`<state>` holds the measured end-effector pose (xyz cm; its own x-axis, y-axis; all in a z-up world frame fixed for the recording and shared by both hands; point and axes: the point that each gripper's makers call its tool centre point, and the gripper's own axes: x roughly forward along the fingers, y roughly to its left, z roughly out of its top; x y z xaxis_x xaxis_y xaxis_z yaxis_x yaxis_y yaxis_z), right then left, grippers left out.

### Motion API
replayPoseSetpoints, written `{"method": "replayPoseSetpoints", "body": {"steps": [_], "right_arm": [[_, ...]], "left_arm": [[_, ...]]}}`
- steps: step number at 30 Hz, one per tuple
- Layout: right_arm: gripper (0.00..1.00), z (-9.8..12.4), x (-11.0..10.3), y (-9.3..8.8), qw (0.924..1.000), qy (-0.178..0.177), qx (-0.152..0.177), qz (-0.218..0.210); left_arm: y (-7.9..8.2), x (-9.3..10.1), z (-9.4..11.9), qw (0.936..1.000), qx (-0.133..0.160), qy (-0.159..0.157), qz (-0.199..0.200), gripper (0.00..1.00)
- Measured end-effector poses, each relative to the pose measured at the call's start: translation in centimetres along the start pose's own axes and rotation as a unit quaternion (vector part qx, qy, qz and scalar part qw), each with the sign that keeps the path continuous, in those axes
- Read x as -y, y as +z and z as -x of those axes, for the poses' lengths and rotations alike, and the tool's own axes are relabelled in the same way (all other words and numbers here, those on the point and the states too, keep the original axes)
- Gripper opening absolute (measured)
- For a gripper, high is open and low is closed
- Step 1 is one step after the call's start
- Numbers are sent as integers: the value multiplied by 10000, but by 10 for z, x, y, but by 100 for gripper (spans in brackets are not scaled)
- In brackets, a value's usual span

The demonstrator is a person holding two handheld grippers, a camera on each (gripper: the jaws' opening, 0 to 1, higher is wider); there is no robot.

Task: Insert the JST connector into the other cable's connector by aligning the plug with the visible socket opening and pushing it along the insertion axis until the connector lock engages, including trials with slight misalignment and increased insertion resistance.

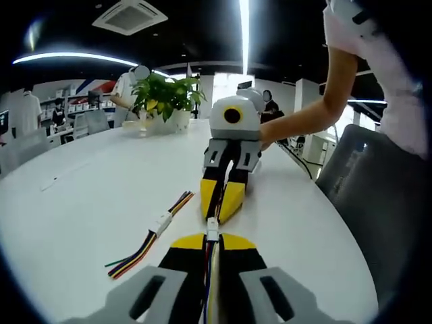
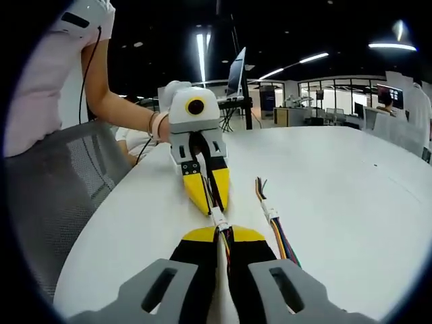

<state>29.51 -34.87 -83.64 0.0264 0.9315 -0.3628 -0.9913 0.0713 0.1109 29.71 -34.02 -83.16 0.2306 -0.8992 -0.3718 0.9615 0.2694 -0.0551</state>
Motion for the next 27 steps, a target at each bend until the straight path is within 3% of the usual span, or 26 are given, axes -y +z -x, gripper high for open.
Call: {"method": "replayPoseSetpoints", "body": {"steps": [8, 9, 10, 11, 12, 13, 15, 19, 27], "right_arm": [[2, -1, 2, -2, 9996, -80, 133, -239], [2, -6, -5, 7, 9985, 72, 401, -367], [2, -12, -25, 18, 9956, 542, 669, -380], [2, -19, -23, 14, 9984, 386, 409, 26], [2, -29, -25, 2, 9985, 298, -104, 452], [2, -31, -26, 1, 9981, 301, -176, 510], [2, -38, -27, 10, 9991, 285, 296, -41], [2, -32, -23, 8, 9994, 209, 277, -46], [2, -20, -9, 6, 9996, -78, 253, -103]], "left_arm": [[2, -3, -2, 9999, 2, 4, -103, 0], [10, -1, -4, 9997, 230, -46, -5, 0], [23, -7, -7, 9977, 581, 136, 325, 0], [31, -6, -11, 9973, 697, 23, 207, 0], [31, -11, -14, 9986, 530, 26, 31, 0], [25, -15, -17, 9995, 259, 40, -199, 0], [28, -15, -19, 9993, 348, -85, -110, 0], [31, -22, -7, 9992, 369, -19, -154, 0], [16, -29, 6, 9996, 157, 193, -143, 0]]}}
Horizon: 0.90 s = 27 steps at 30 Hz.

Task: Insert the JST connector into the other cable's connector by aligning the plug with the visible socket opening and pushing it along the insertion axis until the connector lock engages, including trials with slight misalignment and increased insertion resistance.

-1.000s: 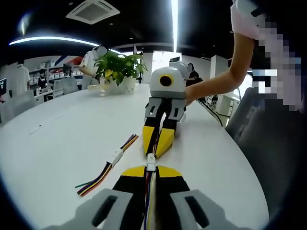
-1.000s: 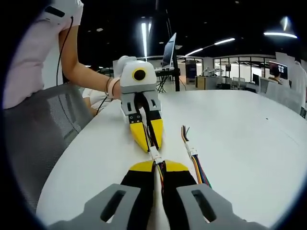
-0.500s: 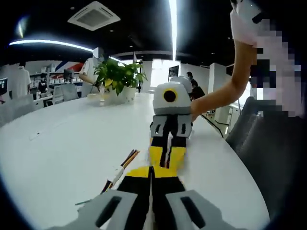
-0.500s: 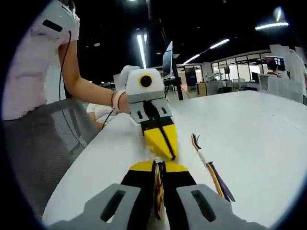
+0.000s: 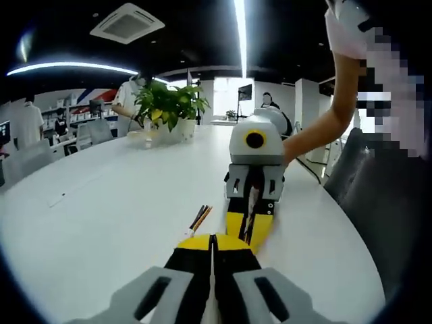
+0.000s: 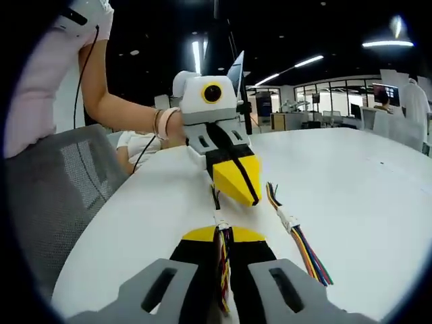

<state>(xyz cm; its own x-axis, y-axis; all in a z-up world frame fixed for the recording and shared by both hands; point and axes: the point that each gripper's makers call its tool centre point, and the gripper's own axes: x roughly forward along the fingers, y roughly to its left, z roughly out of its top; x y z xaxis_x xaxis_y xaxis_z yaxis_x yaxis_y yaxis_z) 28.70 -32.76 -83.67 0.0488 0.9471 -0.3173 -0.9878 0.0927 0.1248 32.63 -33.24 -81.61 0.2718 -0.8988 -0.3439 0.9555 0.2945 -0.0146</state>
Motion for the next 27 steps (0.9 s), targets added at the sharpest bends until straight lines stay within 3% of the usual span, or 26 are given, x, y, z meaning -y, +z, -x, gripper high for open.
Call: {"method": "replayPoseSetpoints", "body": {"steps": [27], "right_arm": [[3, 6, 22, -4, 9994, -358, -11, 29]], "left_arm": [[-17, 7, 7, 9996, -224, 148, 114, 0]]}}
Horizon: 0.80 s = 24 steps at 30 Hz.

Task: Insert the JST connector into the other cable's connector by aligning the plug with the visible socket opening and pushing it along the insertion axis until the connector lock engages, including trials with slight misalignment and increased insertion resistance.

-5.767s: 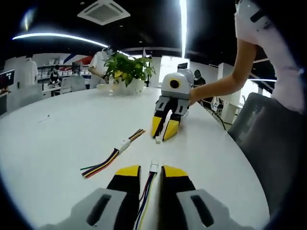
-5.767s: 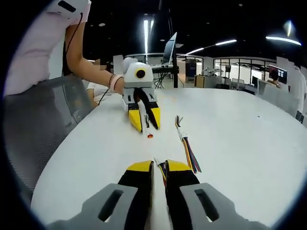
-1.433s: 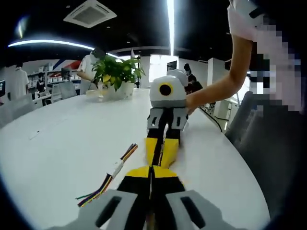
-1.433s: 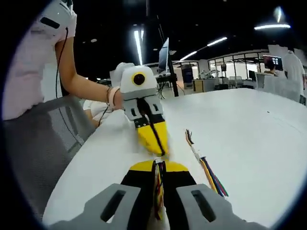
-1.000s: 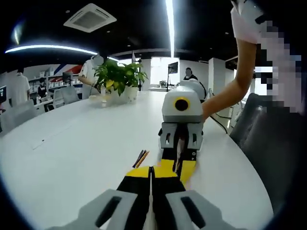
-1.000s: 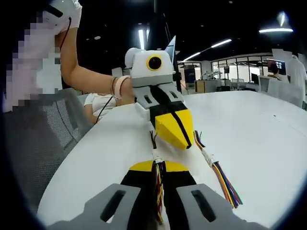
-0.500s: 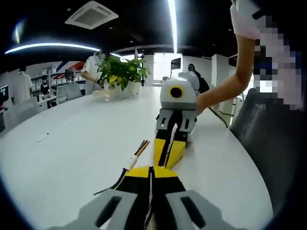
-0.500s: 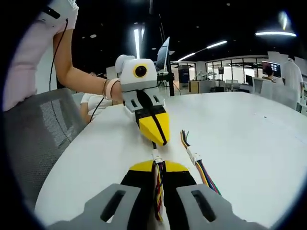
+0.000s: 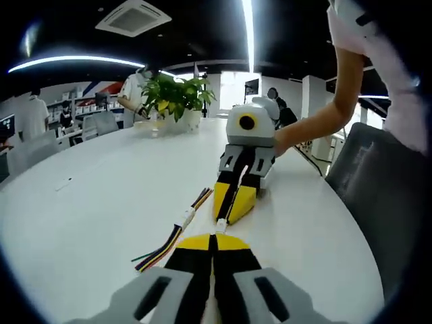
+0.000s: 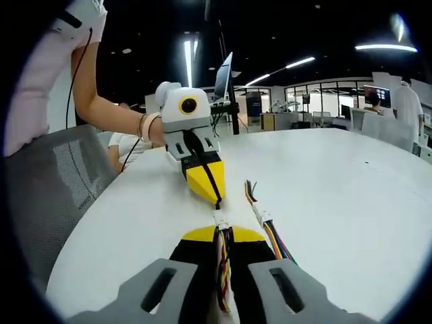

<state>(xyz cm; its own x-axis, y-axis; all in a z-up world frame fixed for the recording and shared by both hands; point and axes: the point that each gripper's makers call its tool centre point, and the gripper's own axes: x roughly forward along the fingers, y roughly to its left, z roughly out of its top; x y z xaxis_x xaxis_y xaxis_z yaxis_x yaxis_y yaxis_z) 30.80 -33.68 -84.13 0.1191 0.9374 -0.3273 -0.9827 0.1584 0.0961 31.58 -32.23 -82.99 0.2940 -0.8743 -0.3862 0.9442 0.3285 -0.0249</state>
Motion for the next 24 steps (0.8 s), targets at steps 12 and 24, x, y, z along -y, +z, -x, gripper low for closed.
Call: {"method": "replayPoseSetpoints", "body": {"steps": [12, 24], "right_arm": [[4, 1, 5, -1, 9999, -59, -21, 79], [4, 3, 6, -2, 9999, -110, -51, -117]], "left_arm": [[-2, 1, 5, 9998, -2, 123, 171, 0], [-6, 5, 10, 9991, -99, 256, 330, 7]]}}
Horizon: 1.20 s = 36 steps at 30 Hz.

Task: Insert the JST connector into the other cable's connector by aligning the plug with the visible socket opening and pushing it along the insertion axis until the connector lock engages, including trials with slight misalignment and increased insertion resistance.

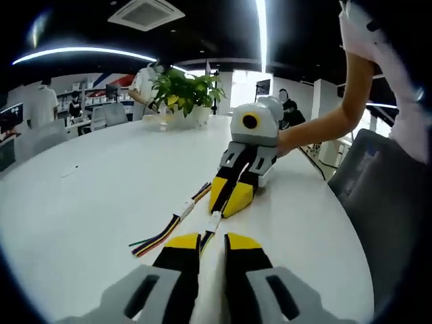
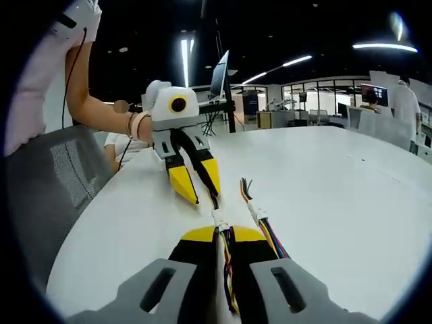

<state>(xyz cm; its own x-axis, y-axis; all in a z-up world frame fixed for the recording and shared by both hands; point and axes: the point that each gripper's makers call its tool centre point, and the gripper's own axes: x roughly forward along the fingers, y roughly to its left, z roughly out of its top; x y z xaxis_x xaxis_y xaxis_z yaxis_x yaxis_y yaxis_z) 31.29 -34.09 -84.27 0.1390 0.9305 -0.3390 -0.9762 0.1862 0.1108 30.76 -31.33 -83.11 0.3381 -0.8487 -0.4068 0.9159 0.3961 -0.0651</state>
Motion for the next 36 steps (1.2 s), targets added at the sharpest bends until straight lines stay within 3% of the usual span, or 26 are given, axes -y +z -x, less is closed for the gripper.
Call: {"method": "replayPoseSetpoints", "body": {"steps": [8, 15, 22, 27, 29, 31, 35, 36], "right_arm": [[5, 8, 0, 8, 9999, -110, -29, 7], [9, 20, -3, 21, 9996, -248, -36, 95], [25, 36, -2, 45, 9978, -592, 126, 263], [32, 45, -4, 54, 9964, -787, 78, 308], [41, 50, 0, 49, 9952, -964, -125, 77], [43, 53, -1, 50, 9942, -1029, -230, 218], [51, 60, -4, 53, 9924, -1185, -323, 77], [55, 66, -2, 51, 9891, -1379, -514, 27]], "left_arm": [[4, 1, 6, 9999, 46, 125, 94, 12], [21, -4, 14, 9991, 250, 318, 156, 16], [34, -7, 31, 9982, 297, 510, -59, 18], [36, -8, 46, 9975, 215, 656, -117, 25], [35, -9, 52, 9970, 123, 763, -34, 34], [33, -11, 58, 9958, 17, 916, -52, 43], [39, -2, 65, 9958, 23, 917, -40, 48], [40, 1, 65, 9959, -12, 908, -23, 51]]}}
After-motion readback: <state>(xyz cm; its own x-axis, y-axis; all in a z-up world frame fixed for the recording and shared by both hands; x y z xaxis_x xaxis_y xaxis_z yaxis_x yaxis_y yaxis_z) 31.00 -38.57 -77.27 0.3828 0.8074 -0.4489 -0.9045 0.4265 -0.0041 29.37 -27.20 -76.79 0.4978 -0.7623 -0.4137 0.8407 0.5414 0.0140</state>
